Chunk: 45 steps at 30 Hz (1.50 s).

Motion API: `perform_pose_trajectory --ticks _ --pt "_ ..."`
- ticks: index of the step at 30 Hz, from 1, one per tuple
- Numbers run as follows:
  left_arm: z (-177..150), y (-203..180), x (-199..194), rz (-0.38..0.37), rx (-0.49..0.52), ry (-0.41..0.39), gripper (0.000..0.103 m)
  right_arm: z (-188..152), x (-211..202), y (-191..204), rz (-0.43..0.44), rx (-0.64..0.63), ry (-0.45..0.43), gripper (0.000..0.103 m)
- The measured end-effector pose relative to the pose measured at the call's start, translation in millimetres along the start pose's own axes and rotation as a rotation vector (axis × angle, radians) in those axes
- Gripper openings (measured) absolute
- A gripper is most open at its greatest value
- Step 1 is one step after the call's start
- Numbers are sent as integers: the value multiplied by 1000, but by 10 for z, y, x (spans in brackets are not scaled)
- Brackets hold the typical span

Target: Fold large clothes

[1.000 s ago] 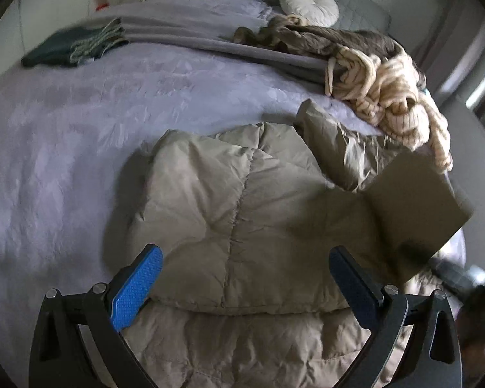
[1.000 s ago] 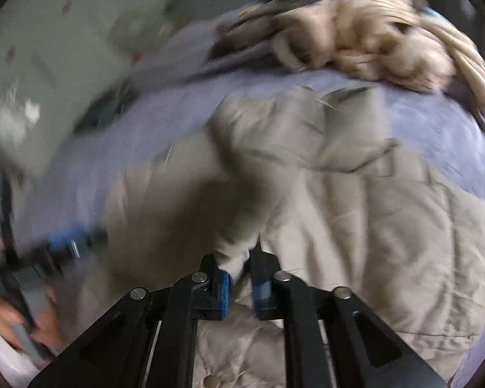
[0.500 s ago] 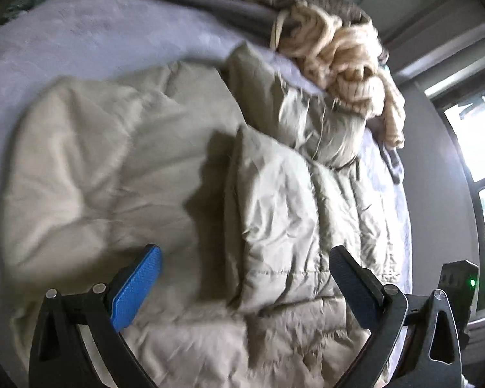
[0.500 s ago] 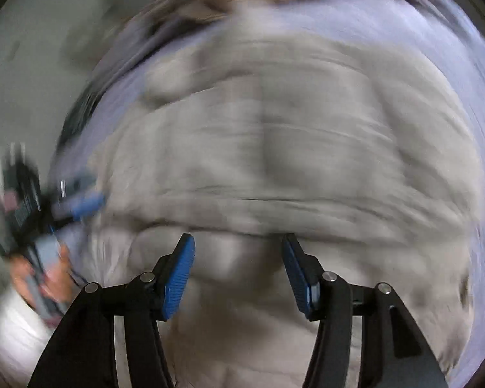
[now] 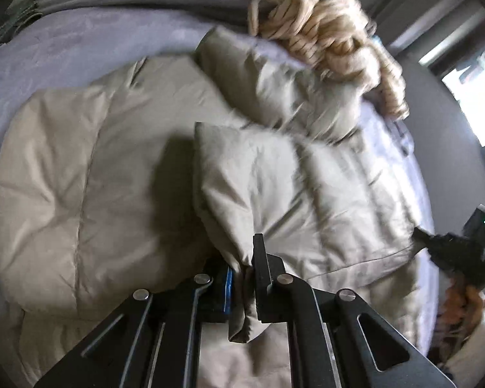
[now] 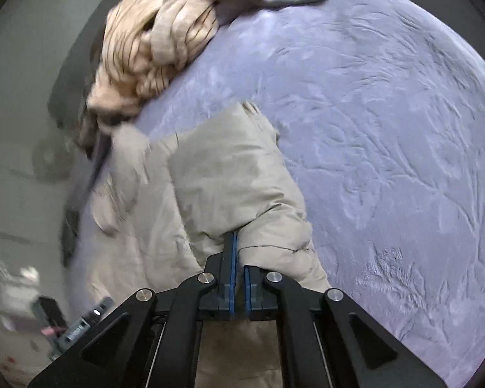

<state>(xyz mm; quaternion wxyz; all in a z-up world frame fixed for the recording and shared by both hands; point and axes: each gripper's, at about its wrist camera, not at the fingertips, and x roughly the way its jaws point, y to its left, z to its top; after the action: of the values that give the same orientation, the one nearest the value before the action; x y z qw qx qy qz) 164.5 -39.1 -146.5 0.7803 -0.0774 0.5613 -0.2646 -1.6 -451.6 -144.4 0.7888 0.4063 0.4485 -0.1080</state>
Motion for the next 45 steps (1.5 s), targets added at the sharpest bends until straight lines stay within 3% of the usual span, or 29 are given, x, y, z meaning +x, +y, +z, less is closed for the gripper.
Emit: perform_pose_trajectory --ticks 4,6,8,9,13,15,16,17,19,21,23,26,30,34,39,45 --pt "17 23 63 49 10 -12 13 -109 203 -238 -31 61 53 4" --pt "47 -10 29 104 22 -20 26 -96 179 -277 -20 84 46 6" --pt "61 -30 -77 202 58 -53 62 -102 123 -260 -25 78 56 13" --pt "66 -23 -143 231 71 -74 65 -109 86 -250 -31 69 74 16" --pt "111 117 -447 225 66 -125 64 -227 -245 -190 -88 5 74 23" --pt "149 126 -542 202 62 -146 50 -281 -419 -131 -137 -43 3 22" --pt "163 125 -564 195 66 -143 34 -287 -503 -84 -169 -76 -43 20" --pt "191 89 -546 188 70 -134 29 -268 -563 -42 -196 -110 -84 8" --pt "213 -11 -519 142 73 -127 29 -169 -612 44 -230 -152 -141 6" --pt "217 -175 -437 98 109 -122 29 32 -544 110 -182 -150 -145 6" --pt "197 -315 -302 142 158 -119 29 193 -430 188 -107 -158 -125 6" --pt "220 -324 6 229 153 -95 29 345 -126 372 -131 -240 -101 6" --pt "259 -142 250 227 109 -83 29 422 347 218 -222 -257 -39 5" --pt "243 -179 344 241 156 -81 29 405 565 -24 -196 -193 -35 1" --pt "251 -210 342 262 154 -77 29 349 495 96 -257 -252 -60 1" --pt "186 -240 -20 316 185 -102 29 185 101 180 -326 -282 -97 7"
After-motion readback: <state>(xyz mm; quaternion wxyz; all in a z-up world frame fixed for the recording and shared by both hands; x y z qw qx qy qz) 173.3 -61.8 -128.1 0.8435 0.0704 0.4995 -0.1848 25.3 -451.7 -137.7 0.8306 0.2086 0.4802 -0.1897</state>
